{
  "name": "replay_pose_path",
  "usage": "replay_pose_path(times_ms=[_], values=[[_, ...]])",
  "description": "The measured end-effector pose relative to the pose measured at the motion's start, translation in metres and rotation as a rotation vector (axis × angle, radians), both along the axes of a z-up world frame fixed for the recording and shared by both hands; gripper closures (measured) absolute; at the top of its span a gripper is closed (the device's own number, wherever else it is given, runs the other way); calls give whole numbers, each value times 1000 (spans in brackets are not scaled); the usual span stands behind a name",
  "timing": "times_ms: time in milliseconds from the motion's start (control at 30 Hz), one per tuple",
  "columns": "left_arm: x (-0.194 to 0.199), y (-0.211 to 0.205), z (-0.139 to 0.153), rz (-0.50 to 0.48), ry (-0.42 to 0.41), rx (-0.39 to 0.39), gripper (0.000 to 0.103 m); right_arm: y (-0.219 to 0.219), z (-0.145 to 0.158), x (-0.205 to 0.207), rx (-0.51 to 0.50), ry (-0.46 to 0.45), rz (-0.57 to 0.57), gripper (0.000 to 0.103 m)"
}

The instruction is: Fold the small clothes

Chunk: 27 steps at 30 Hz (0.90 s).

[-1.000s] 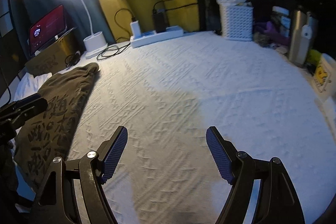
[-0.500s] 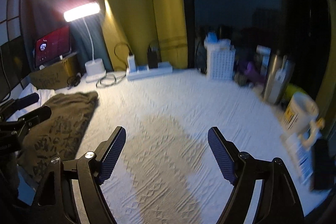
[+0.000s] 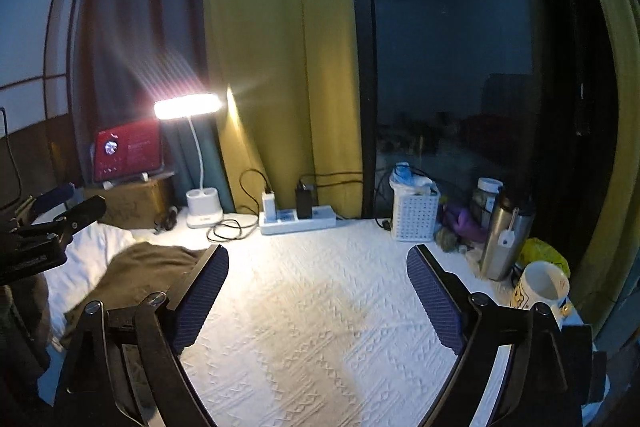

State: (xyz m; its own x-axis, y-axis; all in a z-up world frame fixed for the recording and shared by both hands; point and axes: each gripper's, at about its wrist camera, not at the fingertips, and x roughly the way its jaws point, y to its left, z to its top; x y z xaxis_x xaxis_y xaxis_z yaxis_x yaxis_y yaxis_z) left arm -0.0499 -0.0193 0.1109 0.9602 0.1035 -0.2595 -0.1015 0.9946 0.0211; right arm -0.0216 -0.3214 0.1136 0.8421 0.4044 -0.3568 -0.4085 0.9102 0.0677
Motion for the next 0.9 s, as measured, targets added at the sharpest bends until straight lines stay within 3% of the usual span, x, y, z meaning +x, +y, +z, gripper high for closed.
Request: replay_pose_path(times_ms=[433, 900], values=[[-31, 21, 35, 26, -103, -29, 2, 7, 56, -33, -29, -152, -5, 6], [-59, 47, 48, 44, -162, -46, 2, 35, 88, -69, -57, -253, 34, 5]])
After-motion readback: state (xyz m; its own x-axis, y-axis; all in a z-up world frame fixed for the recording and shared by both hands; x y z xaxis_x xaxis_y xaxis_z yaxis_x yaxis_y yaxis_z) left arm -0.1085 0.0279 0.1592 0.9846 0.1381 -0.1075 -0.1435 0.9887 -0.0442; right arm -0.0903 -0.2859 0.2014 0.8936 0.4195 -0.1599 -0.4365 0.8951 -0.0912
